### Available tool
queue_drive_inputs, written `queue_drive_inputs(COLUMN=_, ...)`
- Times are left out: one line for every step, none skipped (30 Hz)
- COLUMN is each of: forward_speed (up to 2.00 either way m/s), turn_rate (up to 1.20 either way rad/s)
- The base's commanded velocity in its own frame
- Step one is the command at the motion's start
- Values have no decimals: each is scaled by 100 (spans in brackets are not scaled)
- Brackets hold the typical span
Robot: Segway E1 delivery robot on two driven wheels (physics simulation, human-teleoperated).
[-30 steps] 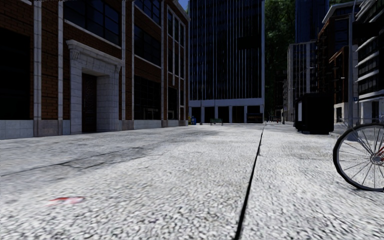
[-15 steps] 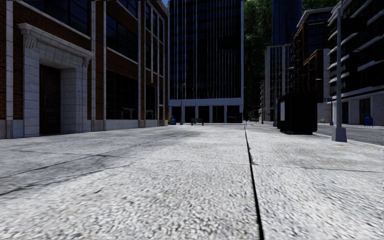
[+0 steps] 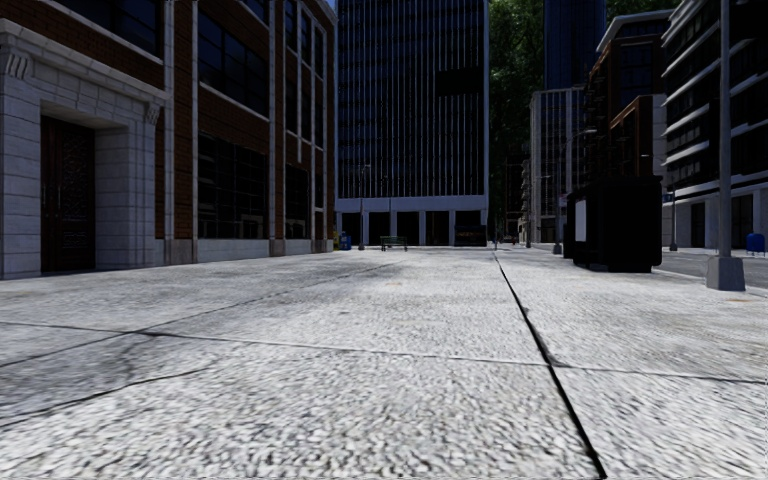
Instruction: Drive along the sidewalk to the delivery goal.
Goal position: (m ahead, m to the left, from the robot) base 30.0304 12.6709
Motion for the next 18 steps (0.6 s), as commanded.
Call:
queue_drive_inputs(forward_speed=200, turn_rate=0)
queue_drive_inputs(forward_speed=200, turn_rate=0)
queue_drive_inputs(forward_speed=200, turn_rate=0)
queue_drive_inputs(forward_speed=200, turn_rate=0)
queue_drive_inputs(forward_speed=200, turn_rate=0)
queue_drive_inputs(forward_speed=200, turn_rate=0)
queue_drive_inputs(forward_speed=200, turn_rate=0)
queue_drive_inputs(forward_speed=200, turn_rate=0)
queue_drive_inputs(forward_speed=200, turn_rate=0)
queue_drive_inputs(forward_speed=200, turn_rate=0)
queue_drive_inputs(forward_speed=200, turn_rate=0)
queue_drive_inputs(forward_speed=200, turn_rate=0)
queue_drive_inputs(forward_speed=200, turn_rate=0)
queue_drive_inputs(forward_speed=200, turn_rate=0)
queue_drive_inputs(forward_speed=200, turn_rate=0)
queue_drive_inputs(forward_speed=200, turn_rate=0)
queue_drive_inputs(forward_speed=200, turn_rate=0)
queue_drive_inputs(forward_speed=200, turn_rate=0)
